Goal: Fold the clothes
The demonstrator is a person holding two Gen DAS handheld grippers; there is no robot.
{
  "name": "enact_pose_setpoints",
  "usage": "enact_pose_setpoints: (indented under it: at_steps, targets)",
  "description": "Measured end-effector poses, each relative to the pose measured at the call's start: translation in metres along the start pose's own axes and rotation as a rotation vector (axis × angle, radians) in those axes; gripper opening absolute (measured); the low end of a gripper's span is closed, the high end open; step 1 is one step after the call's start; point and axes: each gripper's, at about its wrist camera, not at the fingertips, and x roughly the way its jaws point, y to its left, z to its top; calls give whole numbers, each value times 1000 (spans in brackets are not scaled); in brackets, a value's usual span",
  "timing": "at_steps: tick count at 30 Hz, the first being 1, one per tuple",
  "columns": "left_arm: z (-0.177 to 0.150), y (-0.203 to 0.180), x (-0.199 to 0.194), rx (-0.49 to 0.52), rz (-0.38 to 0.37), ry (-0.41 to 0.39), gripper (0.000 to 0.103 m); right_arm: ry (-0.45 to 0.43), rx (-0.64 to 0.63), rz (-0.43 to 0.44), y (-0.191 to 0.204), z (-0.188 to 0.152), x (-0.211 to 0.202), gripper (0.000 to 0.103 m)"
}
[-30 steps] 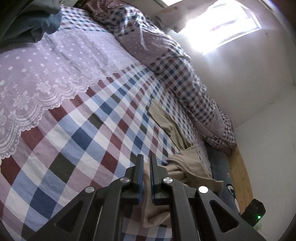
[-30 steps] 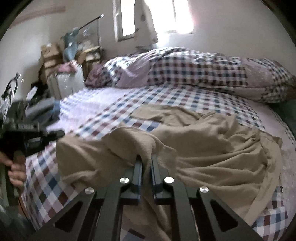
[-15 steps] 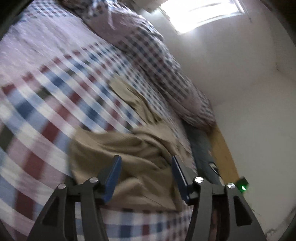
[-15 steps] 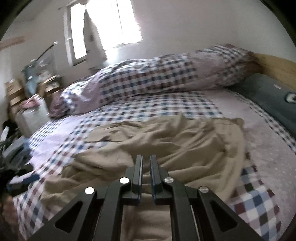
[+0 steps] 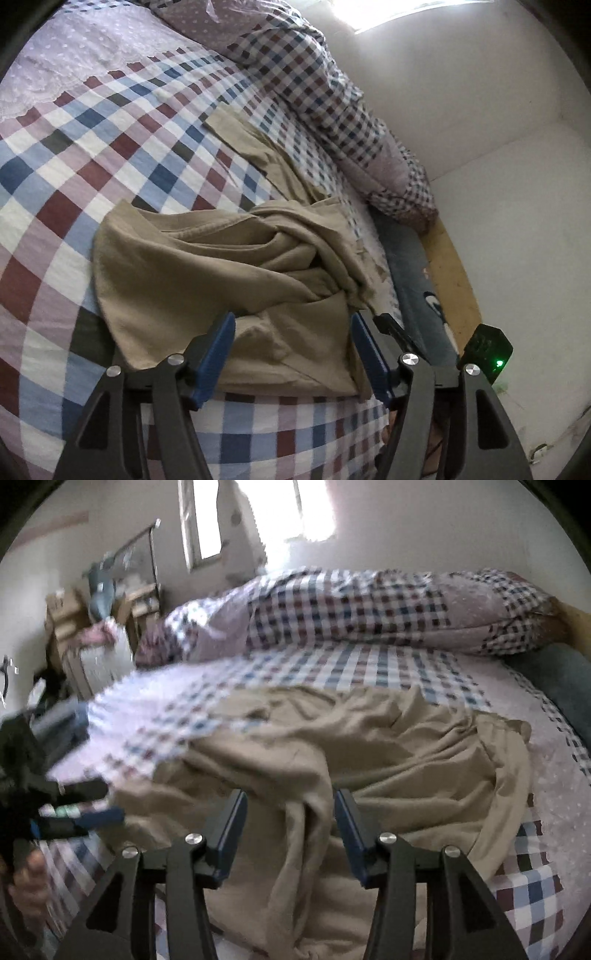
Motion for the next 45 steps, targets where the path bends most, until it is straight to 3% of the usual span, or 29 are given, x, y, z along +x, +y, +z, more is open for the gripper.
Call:
enact_pose_setpoints:
  at_steps: [12,13,15,18,22,23,26,28,33,36,39,41,45]
  targets:
    - [-2,-3,9,29,30,10,70,153,-84,-32,-6,-17,15,52]
    - [-2,-4,9,32,33,10,70,159,-86,-30,-6,-18,15,50]
    - [-3,-5,10,36,35,13,70,171,-94,-28,-6,-19,15,33]
    - [-6,-10,12,50,23,26,68,193,-118,-28,-6,-21,13,23]
    - [-10,-17,19,78,59,63,37,178,-122,-37,-10,-22,2,8]
    - [-11,-18,21,82,71,73,27,169,-119,-40,-12,-22,-2,7]
    - [-15,-21,25,89,92,85,13,97,-96,-56,-20,-17,-19,6]
    - [-16,-22,24,98,89,78,5,38,-74,-64,-25,-13,-31,6]
    - [-17,-24,18,116,78,51,5,-42,-6,-56,-33,-4,-42,6]
    - [-13,-21,8,96,47,24,7,-45,-1,-14,-33,-2,-43,6]
    - [-9,-17,5,53,11,18,29,-46,-21,38,-29,-1,-44,6]
    - [-8,-16,2,20,-56,9,54,-53,-60,106,-21,-5,-49,6]
    - [-9,-19,-1,-12,-170,-5,72,-32,-174,239,4,-15,-57,6]
